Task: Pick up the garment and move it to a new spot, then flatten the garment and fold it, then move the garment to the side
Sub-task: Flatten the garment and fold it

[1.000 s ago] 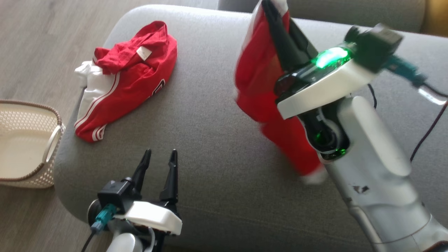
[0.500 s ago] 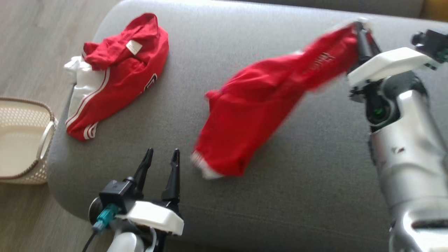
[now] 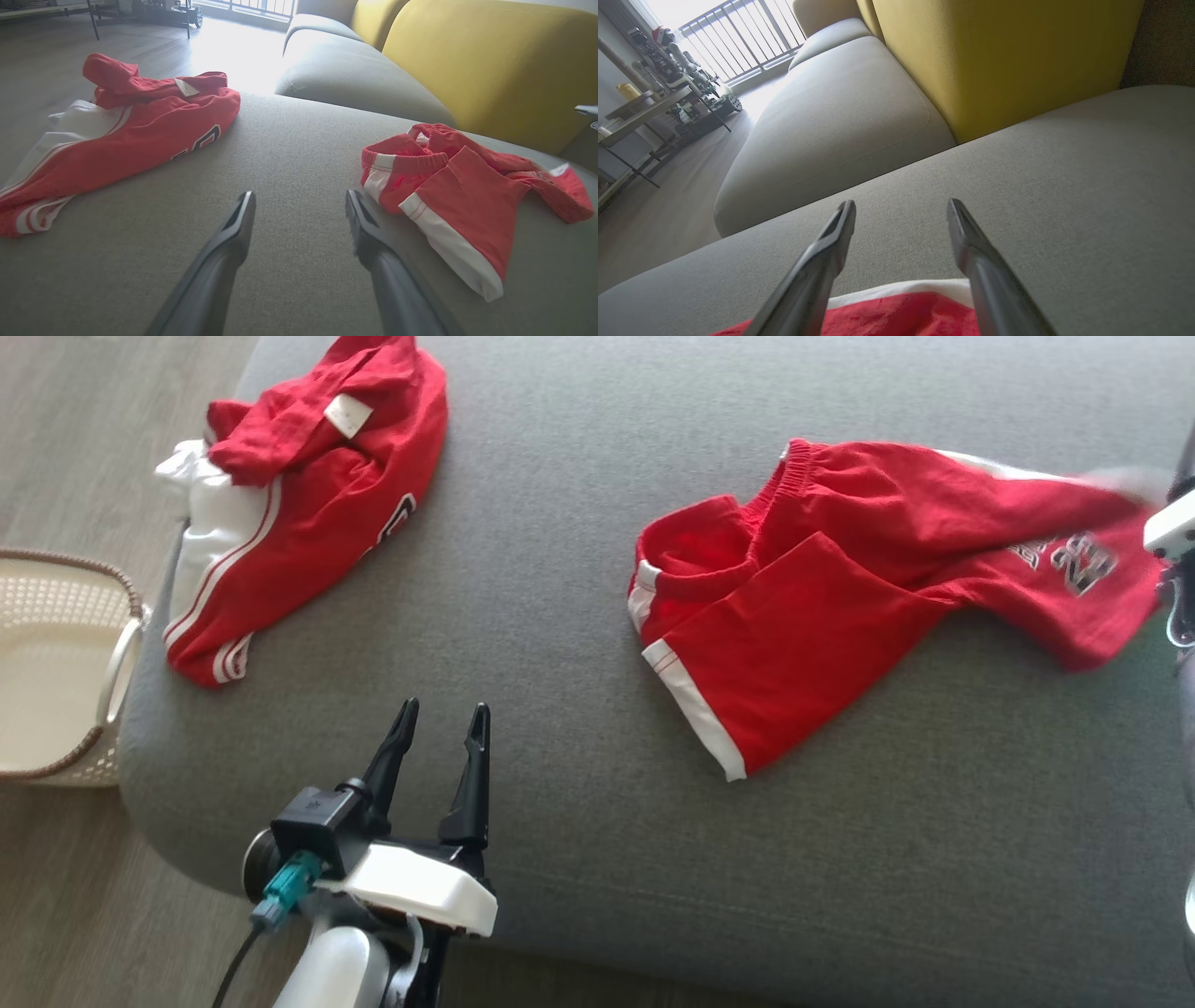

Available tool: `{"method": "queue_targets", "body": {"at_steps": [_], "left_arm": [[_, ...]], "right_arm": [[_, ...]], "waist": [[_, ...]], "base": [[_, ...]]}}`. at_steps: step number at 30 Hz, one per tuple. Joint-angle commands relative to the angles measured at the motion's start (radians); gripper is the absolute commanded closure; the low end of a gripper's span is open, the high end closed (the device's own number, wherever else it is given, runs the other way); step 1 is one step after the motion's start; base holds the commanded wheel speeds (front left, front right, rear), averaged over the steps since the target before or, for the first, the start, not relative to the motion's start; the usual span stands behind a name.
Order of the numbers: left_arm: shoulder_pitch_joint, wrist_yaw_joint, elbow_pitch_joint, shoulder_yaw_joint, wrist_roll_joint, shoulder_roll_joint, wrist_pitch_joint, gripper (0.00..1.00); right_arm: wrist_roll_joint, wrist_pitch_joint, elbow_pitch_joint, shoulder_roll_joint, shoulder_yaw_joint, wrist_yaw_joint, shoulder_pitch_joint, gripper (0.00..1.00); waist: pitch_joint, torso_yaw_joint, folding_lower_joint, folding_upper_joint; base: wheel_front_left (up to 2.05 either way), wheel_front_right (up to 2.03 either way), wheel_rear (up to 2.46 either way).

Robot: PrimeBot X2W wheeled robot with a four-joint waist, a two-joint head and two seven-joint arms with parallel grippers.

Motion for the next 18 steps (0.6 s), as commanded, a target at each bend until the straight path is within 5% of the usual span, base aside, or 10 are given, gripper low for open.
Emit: {"method": "queue_targets", "body": {"at_steps": [1,11,15,18], "left_arm": [[-0.045,-0.002,-0.029,0.032,0.005,0.002,-0.012,0.00],[-0.037,0.003,-0.029,0.055,0.014,0.002,-0.012,0.00],[-0.025,0.004,-0.032,0.069,0.018,0.002,-0.012,0.00],[-0.012,0.005,-0.032,0.080,0.022,0.002,-0.012,0.00]], "right_arm": [[-0.041,-0.016,-0.023,0.008,0.002,0.000,-0.062,0.00],[-0.237,-0.039,-0.164,0.190,0.032,0.000,-0.058,0.00],[-0.180,-0.039,-0.274,0.219,0.163,0.000,0.026,0.00],[-0.009,-0.039,-0.359,0.220,0.297,0.000,0.116,0.00]], "waist": [[-0.004,-0.010,-0.0001,0.0000],[-0.064,-0.089,-0.0001,0.0000],[-0.099,-0.114,-0.0001,0.0000],[-0.125,-0.126,-0.0001,0.0000]], "base": [[0.00,0.00,0.00],[0.00,0.00,0.00],[0.00,0.00,0.00],[0.00,0.00,0.00]]}}
